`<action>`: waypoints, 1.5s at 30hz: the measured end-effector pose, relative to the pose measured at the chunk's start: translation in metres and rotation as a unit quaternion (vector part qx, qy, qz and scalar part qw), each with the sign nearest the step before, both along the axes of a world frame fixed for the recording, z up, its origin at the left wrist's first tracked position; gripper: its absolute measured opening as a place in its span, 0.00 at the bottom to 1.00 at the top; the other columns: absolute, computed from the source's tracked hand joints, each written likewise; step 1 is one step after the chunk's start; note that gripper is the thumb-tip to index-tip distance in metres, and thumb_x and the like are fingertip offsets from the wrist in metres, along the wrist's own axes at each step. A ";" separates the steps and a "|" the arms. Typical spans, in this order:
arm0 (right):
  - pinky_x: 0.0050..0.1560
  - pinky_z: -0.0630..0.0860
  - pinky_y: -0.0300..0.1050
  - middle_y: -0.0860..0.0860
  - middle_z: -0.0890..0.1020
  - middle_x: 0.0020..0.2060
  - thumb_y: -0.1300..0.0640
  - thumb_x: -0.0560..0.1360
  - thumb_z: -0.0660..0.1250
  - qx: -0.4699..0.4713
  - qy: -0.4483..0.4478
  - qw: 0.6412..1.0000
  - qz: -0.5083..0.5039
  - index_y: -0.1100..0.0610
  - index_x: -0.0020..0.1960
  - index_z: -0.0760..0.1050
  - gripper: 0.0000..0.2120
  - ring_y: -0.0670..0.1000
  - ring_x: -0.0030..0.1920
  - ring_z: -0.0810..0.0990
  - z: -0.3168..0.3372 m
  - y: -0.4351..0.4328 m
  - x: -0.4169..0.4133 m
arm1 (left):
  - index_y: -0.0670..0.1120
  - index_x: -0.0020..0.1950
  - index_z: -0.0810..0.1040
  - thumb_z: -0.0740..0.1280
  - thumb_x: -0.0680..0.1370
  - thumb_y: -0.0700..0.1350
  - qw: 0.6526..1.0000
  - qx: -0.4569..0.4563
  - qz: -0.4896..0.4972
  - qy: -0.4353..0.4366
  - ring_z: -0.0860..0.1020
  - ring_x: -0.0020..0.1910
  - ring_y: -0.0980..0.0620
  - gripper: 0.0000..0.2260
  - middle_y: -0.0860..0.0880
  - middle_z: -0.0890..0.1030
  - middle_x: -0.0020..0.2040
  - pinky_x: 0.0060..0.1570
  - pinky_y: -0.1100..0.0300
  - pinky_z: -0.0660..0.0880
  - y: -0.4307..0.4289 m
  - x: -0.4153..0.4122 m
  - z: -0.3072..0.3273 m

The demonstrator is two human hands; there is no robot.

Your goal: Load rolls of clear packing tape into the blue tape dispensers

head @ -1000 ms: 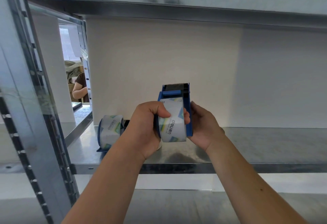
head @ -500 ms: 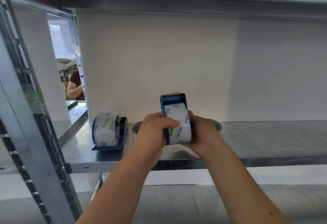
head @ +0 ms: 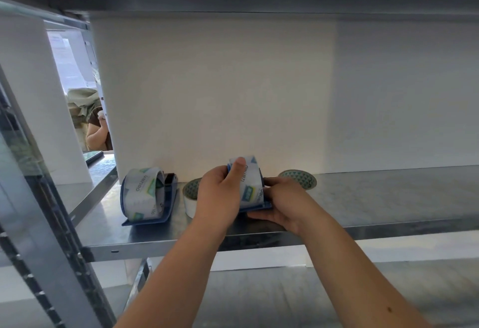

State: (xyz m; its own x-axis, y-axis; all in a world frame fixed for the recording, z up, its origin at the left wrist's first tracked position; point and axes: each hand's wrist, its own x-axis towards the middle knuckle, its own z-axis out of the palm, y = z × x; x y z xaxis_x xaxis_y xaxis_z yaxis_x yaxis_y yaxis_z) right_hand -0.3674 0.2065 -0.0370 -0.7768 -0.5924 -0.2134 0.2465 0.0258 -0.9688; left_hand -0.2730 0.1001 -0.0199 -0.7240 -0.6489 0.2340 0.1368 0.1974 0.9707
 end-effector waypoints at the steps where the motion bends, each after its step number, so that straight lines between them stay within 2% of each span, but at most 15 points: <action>1: 0.37 0.85 0.50 0.64 0.87 0.51 0.69 0.82 0.56 0.018 0.014 1.000 0.006 0.63 0.60 0.80 0.16 0.61 0.44 0.89 0.002 0.000 0.001 | 0.49 0.32 0.68 0.64 0.74 0.68 1.000 -0.001 0.000 -0.002 0.71 0.34 0.47 0.24 0.44 0.72 0.33 0.38 0.50 0.67 -0.001 -0.001 -0.001; 5: 0.24 0.77 0.43 0.69 0.85 0.52 0.65 0.82 0.54 0.121 0.084 0.989 0.000 0.62 0.57 0.81 0.17 0.54 0.26 0.78 0.012 -0.005 0.006 | 0.49 0.31 0.60 0.66 0.81 0.60 0.999 -0.032 0.021 -0.003 0.65 0.32 0.47 0.26 0.43 0.66 0.31 0.35 0.51 0.61 -0.004 -0.006 -0.001; 11: 0.24 0.71 0.41 0.63 0.82 0.33 0.64 0.81 0.55 0.328 0.231 0.915 0.035 0.63 0.60 0.78 0.15 0.54 0.22 0.75 0.020 -0.006 0.001 | 0.44 0.34 0.64 0.66 0.83 0.58 0.995 -0.092 0.024 -0.035 0.65 0.30 0.50 0.25 0.43 0.66 0.31 0.30 0.57 0.61 -0.011 -0.011 -0.003; 14: 0.27 0.73 0.43 0.62 0.83 0.34 0.61 0.84 0.56 0.369 0.284 0.884 0.032 0.62 0.57 0.78 0.13 0.56 0.28 0.79 0.021 0.002 0.006 | 0.47 0.33 0.63 0.66 0.83 0.57 0.993 -0.106 0.021 -0.042 0.65 0.26 0.52 0.24 0.49 0.66 0.27 0.28 0.60 0.62 -0.007 -0.007 -0.011; 17: 0.28 0.73 0.41 0.57 0.79 0.31 0.57 0.84 0.55 0.352 0.318 0.880 0.006 0.63 0.50 0.77 0.14 0.54 0.27 0.77 0.017 0.011 0.010 | 0.49 0.33 0.61 0.64 0.84 0.57 0.990 -0.130 0.022 -0.046 0.62 0.26 0.54 0.24 0.51 0.64 0.27 0.28 0.60 0.60 -0.003 -0.003 -0.014; 22: 0.28 0.74 0.43 0.57 0.77 0.28 0.56 0.86 0.54 0.323 0.319 0.891 -0.012 0.61 0.46 0.77 0.18 0.53 0.26 0.76 0.011 0.017 0.014 | 0.49 0.32 0.59 0.63 0.84 0.57 0.988 -0.146 0.029 -0.049 0.60 0.25 0.54 0.25 0.51 0.62 0.27 0.26 0.62 0.57 -0.001 0.000 -0.012; 27: 0.30 0.78 0.46 0.55 0.79 0.33 0.54 0.84 0.57 0.265 0.315 0.911 -0.044 0.56 0.45 0.79 0.15 0.54 0.30 0.81 0.012 0.021 0.019 | 0.49 0.31 0.59 0.63 0.83 0.59 0.990 -0.130 0.036 -0.047 0.60 0.25 0.54 0.26 0.47 0.62 0.28 0.27 0.62 0.58 0.001 0.006 -0.008; 30: 0.24 0.73 0.43 0.56 0.80 0.34 0.56 0.84 0.58 0.221 0.295 0.927 -0.065 0.54 0.44 0.77 0.13 0.54 0.27 0.79 0.016 0.022 0.022 | 0.47 0.32 0.63 0.64 0.82 0.61 0.993 -0.104 0.031 -0.046 0.66 0.30 0.50 0.26 0.44 0.67 0.30 0.33 0.55 0.64 0.003 0.008 -0.005; 33: 0.25 0.71 0.43 0.57 0.79 0.32 0.59 0.83 0.59 0.180 0.295 0.934 -0.092 0.57 0.45 0.79 0.12 0.54 0.25 0.78 0.021 0.022 0.028 | 0.46 0.31 0.65 0.64 0.82 0.61 0.994 -0.094 0.035 -0.051 0.68 0.30 0.49 0.26 0.43 0.68 0.30 0.35 0.53 0.65 0.002 0.012 -0.007; 37: 0.25 0.70 0.44 0.62 0.79 0.34 0.60 0.81 0.58 0.159 0.299 0.935 -0.109 0.62 0.50 0.80 0.13 0.55 0.26 0.77 0.025 0.023 0.034 | 0.36 0.35 0.71 0.64 0.82 0.59 0.992 -0.110 0.036 -0.041 0.66 0.31 0.51 0.28 0.39 0.68 0.31 0.35 0.53 0.63 0.001 0.018 -0.005; 39: 0.24 0.70 0.42 0.67 0.80 0.38 0.61 0.81 0.58 0.147 0.300 0.934 -0.125 0.66 0.52 0.79 0.13 0.55 0.27 0.77 0.026 0.023 0.037 | 0.40 0.30 0.70 0.64 0.83 0.57 0.994 -0.100 0.032 -0.038 0.65 0.29 0.52 0.27 0.45 0.68 0.29 0.35 0.55 0.62 0.000 0.022 -0.003; 41: 0.24 0.70 0.42 0.65 0.79 0.36 0.61 0.80 0.58 0.133 0.296 0.935 -0.143 0.67 0.51 0.79 0.13 0.55 0.28 0.76 0.025 0.023 0.041 | 0.46 0.28 0.72 0.65 0.83 0.54 0.995 -0.091 0.028 -0.037 0.66 0.27 0.57 0.24 0.56 0.71 0.25 0.35 0.59 0.63 -0.001 0.026 -0.002; 42: 0.24 0.70 0.43 0.63 0.78 0.34 0.61 0.80 0.59 0.122 0.296 0.935 -0.154 0.67 0.50 0.79 0.13 0.55 0.28 0.75 0.026 0.022 0.043 | 0.47 0.33 0.78 0.66 0.83 0.54 0.995 -0.088 0.028 -0.031 0.70 0.29 0.60 0.20 0.58 0.74 0.28 0.37 0.61 0.66 -0.001 0.028 -0.001; 43: 0.25 0.70 0.46 0.62 0.77 0.33 0.60 0.80 0.59 0.109 0.299 0.933 -0.169 0.68 0.49 0.78 0.13 0.55 0.28 0.74 0.026 0.021 0.046 | 0.47 0.44 0.84 0.66 0.83 0.54 0.995 -0.087 0.026 -0.028 0.74 0.36 0.62 0.15 0.60 0.78 0.35 0.43 0.63 0.69 0.000 0.031 -0.001; 45: 0.27 0.74 0.51 0.62 0.79 0.33 0.58 0.80 0.61 0.082 0.324 0.920 -0.206 0.67 0.46 0.78 0.13 0.53 0.28 0.75 0.027 0.020 0.052 | 0.47 0.70 0.79 0.67 0.82 0.55 0.995 -0.088 0.027 -0.038 0.77 0.55 0.59 0.20 0.58 0.81 0.58 0.57 0.61 0.69 0.002 0.038 0.002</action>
State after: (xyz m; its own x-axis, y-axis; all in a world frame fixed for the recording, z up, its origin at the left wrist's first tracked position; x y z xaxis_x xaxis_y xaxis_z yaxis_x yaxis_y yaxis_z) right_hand -0.3154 0.2263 -0.0102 -0.9234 -0.2201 0.3144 -0.3607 0.2177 -0.9069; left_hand -0.2349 0.1023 -0.0184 -0.7093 -0.6406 0.2942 0.0500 0.3706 0.9274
